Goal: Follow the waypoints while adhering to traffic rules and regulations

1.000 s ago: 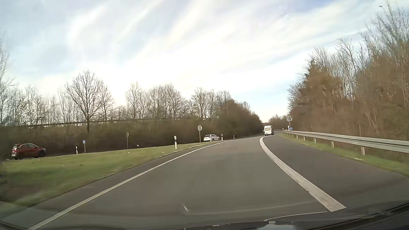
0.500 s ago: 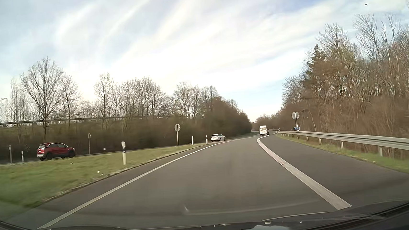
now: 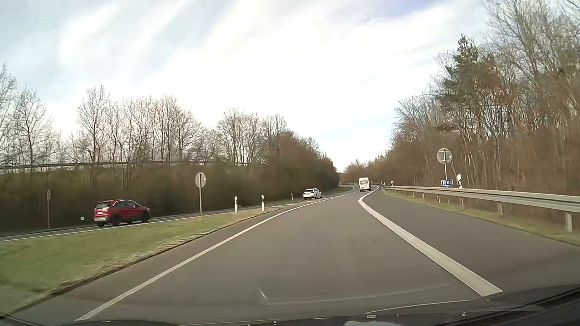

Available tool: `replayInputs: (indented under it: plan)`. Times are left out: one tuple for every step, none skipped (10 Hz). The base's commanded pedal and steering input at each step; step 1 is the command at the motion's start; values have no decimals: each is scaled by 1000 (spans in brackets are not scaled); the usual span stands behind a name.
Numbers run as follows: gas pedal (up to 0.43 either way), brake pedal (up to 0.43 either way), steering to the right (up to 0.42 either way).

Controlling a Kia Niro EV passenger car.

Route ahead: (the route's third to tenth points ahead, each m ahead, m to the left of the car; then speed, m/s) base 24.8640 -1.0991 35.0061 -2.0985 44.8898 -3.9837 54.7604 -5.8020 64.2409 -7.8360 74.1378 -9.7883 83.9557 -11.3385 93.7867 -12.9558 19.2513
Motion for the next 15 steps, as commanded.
replayInputs:
  plan:
    - [157,0,25]
    - [157,0,25]
    - [157,0,25]
    - [157,0,25]
    - [157,0,25]
    - [157,0,25]
    - [157,0,24]
    - [157,0,21]
    - [157,0,19]
    - [157,0,19]
    - [157,0,19]
    - [157,0,19]
    - [157,0,19]
    - [157,0,20]
    - [157,0,20]
